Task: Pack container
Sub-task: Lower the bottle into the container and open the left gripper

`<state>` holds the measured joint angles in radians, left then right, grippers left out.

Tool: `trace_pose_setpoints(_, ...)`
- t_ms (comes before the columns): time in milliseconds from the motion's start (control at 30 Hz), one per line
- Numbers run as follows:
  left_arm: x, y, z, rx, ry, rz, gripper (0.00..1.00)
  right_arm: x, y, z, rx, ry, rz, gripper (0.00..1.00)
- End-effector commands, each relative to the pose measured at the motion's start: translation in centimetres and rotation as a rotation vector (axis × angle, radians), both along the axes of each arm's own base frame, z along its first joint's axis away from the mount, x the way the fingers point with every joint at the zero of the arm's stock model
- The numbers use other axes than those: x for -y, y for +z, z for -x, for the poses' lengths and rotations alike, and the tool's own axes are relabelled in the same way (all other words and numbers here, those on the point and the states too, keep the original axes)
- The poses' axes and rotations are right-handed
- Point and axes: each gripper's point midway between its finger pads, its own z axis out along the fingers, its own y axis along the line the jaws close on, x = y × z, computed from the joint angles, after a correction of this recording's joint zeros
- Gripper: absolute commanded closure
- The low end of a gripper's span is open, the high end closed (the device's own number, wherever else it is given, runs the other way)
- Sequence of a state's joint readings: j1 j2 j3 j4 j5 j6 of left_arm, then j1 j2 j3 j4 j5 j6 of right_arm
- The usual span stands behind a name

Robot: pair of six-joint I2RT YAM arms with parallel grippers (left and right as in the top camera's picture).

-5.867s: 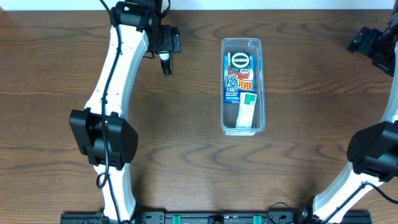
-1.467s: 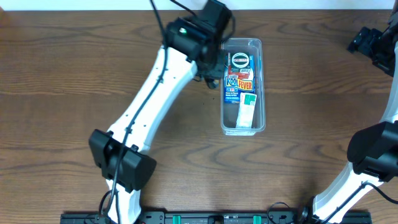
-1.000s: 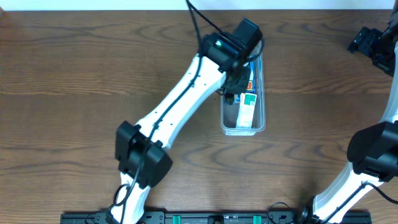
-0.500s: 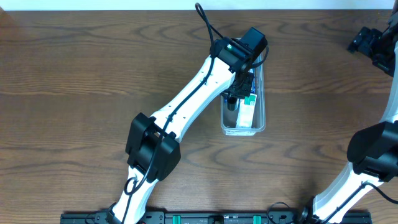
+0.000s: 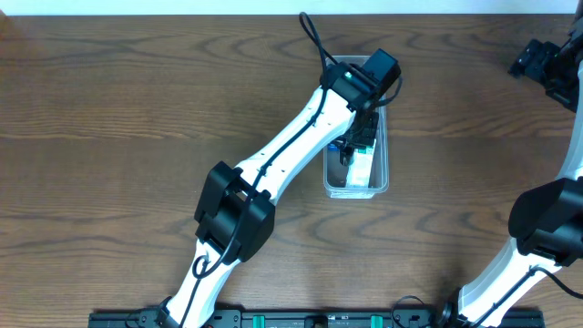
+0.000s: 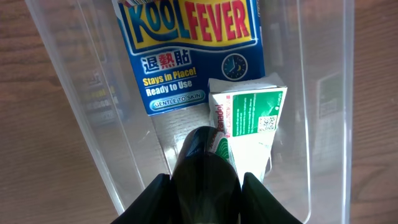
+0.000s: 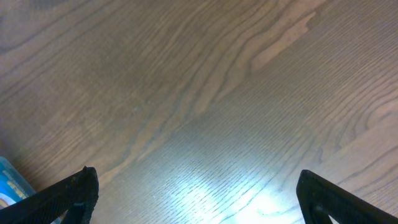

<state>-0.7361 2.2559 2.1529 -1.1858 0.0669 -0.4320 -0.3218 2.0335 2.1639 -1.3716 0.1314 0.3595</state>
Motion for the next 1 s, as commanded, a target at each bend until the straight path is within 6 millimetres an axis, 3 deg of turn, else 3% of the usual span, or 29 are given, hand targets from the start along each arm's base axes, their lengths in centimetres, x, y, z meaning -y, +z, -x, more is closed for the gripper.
trace_pose_setpoints(0, -0.7, -0.7, -0.1, 0.001, 0.026, -0.036, 0.68, 0.3, 0.7, 0.4, 0.013, -0.023, 0.01, 0.01)
trace_pose_setpoints(267, -1.9, -2.2, -0.1, 0.003, 0.033, -0.099, 0.68, 0.3, 0.7, 0.4, 0.013, -0.023, 0.01, 0.01)
trace_pose_setpoints(967, -1.3, -3.3, 0.5, -0.008, 0.061, -0.094, 0.68, 0.3, 0.7, 0.4, 0.013, -0.023, 0.01, 0.01)
